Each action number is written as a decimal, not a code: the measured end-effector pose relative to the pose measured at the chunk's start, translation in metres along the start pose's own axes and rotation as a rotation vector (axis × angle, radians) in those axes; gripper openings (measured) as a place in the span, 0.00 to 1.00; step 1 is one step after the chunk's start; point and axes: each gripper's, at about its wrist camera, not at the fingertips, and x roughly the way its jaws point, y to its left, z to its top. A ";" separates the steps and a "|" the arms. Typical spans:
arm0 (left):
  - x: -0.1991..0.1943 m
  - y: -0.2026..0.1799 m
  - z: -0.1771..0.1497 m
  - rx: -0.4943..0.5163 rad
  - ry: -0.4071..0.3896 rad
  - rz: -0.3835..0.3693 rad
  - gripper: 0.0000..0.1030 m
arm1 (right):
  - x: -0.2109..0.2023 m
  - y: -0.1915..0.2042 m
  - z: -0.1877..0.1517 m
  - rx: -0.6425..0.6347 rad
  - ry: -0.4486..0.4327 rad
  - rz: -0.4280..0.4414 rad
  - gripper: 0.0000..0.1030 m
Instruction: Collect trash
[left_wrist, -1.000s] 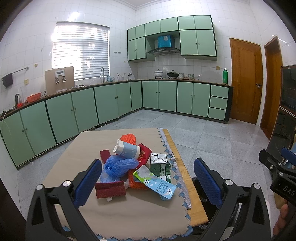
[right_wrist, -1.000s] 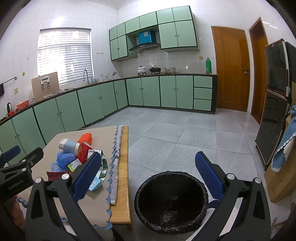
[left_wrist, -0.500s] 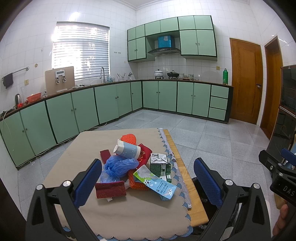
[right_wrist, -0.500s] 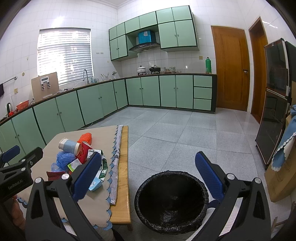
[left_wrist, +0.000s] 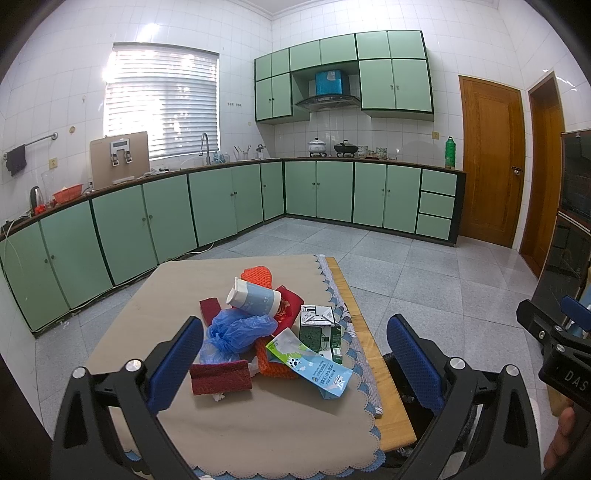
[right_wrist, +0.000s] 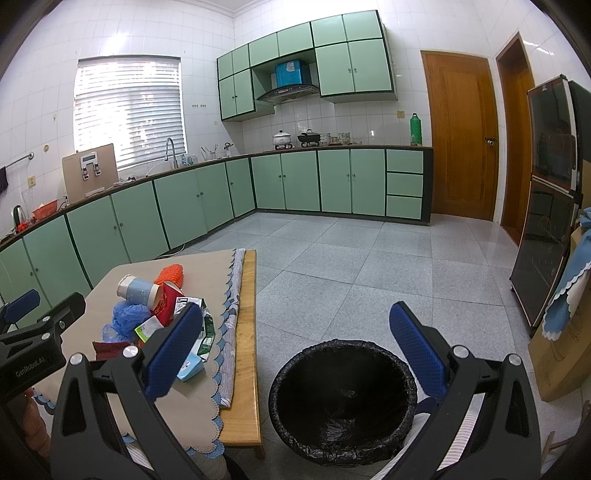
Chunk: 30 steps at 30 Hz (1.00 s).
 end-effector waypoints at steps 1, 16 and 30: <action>0.000 0.000 0.000 0.000 0.000 0.000 0.94 | 0.000 0.000 0.001 0.001 0.000 0.000 0.95; -0.001 0.000 0.004 0.001 0.001 0.002 0.94 | -0.001 0.000 0.003 0.003 0.001 0.000 0.95; 0.006 0.002 0.001 -0.006 0.014 0.002 0.94 | 0.007 0.003 -0.004 0.010 0.013 0.000 0.95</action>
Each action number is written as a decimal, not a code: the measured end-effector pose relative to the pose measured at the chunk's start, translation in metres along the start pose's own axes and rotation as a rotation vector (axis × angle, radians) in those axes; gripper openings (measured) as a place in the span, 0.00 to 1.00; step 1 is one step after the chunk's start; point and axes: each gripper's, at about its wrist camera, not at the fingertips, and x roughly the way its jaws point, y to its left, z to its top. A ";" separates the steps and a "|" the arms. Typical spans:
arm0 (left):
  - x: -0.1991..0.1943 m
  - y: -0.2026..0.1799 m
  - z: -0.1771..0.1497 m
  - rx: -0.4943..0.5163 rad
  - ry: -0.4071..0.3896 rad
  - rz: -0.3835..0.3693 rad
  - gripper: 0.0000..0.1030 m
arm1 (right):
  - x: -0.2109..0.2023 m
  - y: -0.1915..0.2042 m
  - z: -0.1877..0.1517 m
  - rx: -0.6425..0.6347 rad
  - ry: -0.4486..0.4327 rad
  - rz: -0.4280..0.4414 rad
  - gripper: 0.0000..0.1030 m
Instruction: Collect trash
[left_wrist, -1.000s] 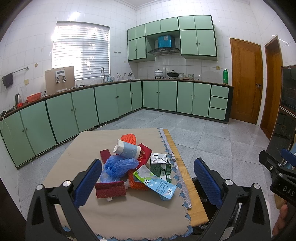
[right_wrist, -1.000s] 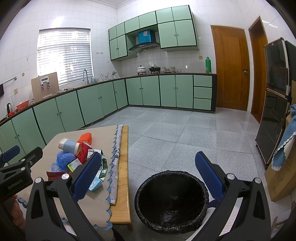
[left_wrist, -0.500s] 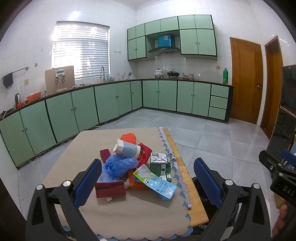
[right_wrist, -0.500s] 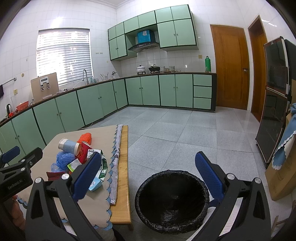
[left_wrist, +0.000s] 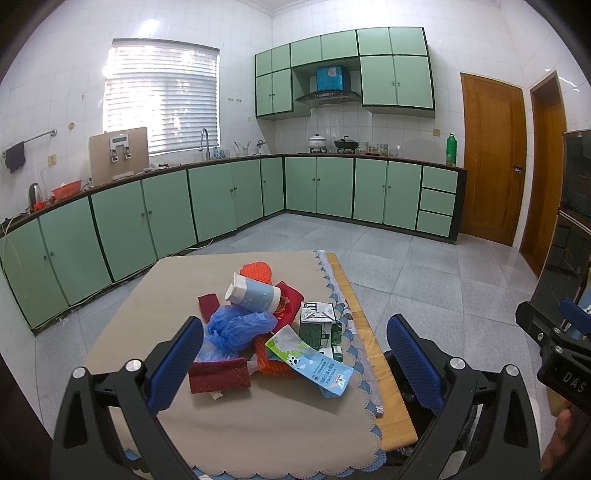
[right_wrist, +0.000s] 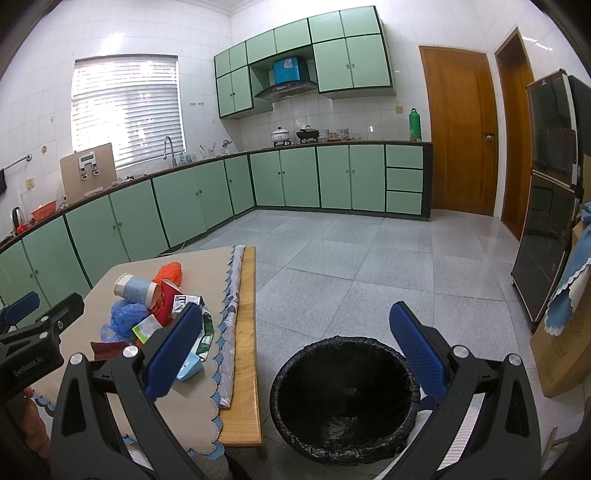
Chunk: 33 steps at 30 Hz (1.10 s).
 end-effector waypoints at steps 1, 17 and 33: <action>0.003 0.000 -0.002 -0.001 0.002 0.000 0.94 | 0.001 0.000 0.000 0.000 0.001 0.001 0.95; 0.063 0.084 -0.019 -0.058 0.043 0.194 0.94 | 0.061 0.033 -0.003 -0.039 0.028 0.080 0.95; 0.110 0.124 -0.065 -0.095 0.186 0.186 0.94 | 0.141 0.112 -0.052 -0.174 0.160 0.289 0.95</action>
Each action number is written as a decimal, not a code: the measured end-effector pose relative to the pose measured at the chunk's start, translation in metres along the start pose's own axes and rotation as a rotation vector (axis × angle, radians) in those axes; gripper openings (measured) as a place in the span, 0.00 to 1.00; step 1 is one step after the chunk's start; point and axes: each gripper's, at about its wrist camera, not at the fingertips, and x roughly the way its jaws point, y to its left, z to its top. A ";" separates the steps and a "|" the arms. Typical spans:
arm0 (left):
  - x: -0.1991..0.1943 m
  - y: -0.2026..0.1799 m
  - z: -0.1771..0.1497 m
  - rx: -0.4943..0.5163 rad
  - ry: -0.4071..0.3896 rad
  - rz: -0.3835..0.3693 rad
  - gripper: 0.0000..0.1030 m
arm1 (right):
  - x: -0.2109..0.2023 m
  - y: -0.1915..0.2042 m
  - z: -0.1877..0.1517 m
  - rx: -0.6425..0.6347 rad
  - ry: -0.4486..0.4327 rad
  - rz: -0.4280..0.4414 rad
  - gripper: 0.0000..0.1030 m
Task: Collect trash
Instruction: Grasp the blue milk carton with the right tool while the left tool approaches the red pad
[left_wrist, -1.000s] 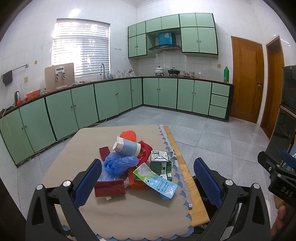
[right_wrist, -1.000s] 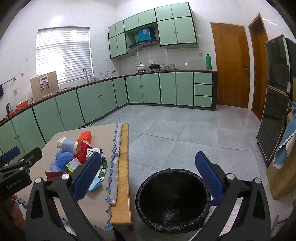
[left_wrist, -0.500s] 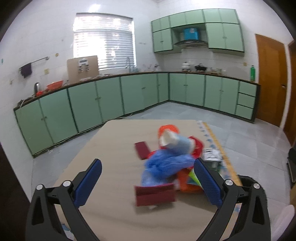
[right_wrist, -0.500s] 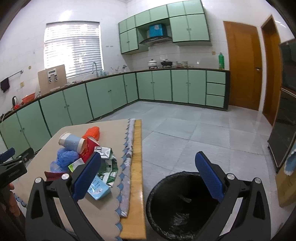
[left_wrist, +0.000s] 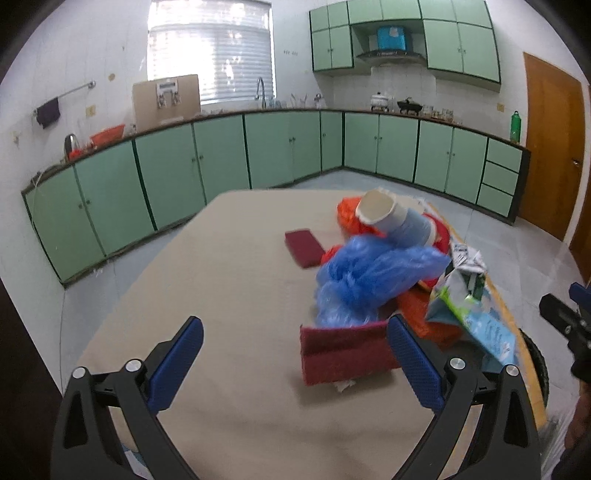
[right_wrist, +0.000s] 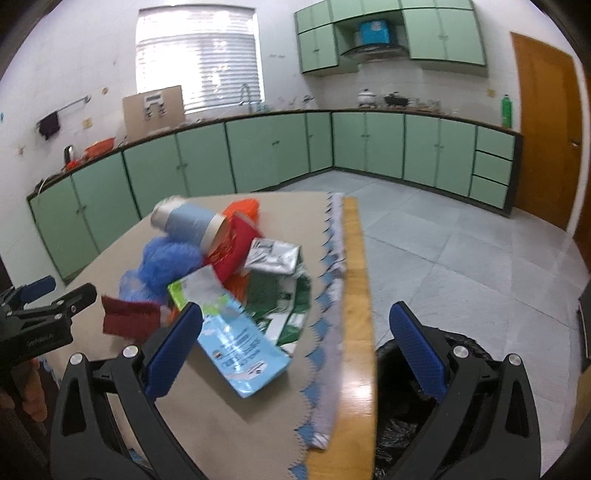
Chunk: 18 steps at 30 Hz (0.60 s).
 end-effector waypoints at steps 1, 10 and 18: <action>0.004 0.003 -0.002 -0.004 0.008 -0.002 0.94 | 0.003 0.002 -0.001 -0.005 0.004 0.006 0.95; 0.036 0.008 -0.012 -0.011 0.076 0.001 0.94 | 0.027 0.017 -0.015 -0.065 0.071 0.079 0.94; 0.046 0.011 -0.016 -0.010 0.100 -0.004 0.94 | 0.049 0.024 -0.024 -0.118 0.142 0.131 0.76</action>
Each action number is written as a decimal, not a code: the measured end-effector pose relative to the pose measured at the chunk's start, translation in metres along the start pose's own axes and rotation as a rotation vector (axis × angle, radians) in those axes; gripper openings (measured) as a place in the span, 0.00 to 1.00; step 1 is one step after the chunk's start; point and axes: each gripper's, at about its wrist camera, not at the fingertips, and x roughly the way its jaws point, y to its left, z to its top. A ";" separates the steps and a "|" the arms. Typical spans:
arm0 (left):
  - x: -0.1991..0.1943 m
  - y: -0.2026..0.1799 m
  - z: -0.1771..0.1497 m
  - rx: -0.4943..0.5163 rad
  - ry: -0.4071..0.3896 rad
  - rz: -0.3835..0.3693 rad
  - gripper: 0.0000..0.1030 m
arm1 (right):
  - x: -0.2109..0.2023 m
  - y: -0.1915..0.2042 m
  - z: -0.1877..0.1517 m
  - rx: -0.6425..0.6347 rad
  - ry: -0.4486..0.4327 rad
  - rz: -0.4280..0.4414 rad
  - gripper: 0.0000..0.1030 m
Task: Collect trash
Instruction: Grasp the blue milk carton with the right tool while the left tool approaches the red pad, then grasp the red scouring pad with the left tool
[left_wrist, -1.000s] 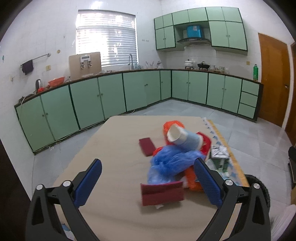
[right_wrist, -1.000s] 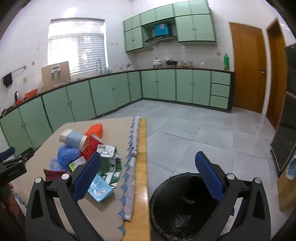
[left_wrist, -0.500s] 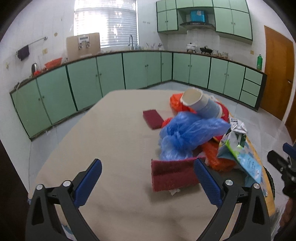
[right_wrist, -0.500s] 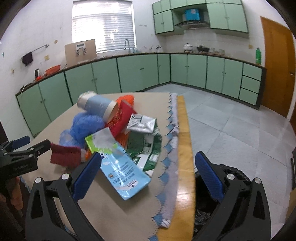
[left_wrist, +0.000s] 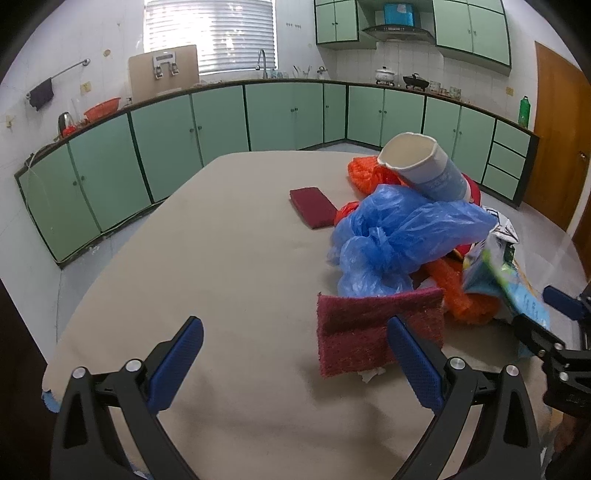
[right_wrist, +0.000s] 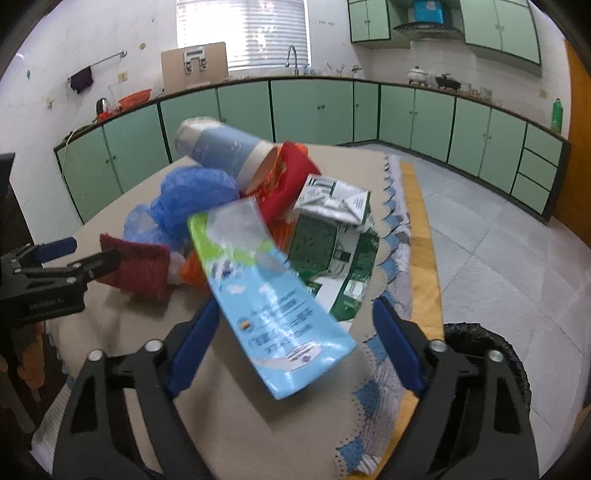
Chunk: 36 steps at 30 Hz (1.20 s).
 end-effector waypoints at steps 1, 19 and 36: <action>0.001 0.000 0.000 0.001 0.001 0.000 0.94 | 0.003 -0.001 -0.001 -0.003 0.009 0.008 0.75; 0.007 -0.007 -0.003 -0.010 0.027 -0.144 0.85 | -0.019 -0.006 -0.003 0.040 0.015 0.142 0.46; 0.018 -0.010 -0.005 -0.024 0.045 -0.201 0.92 | -0.041 -0.016 -0.002 0.069 -0.018 0.113 0.46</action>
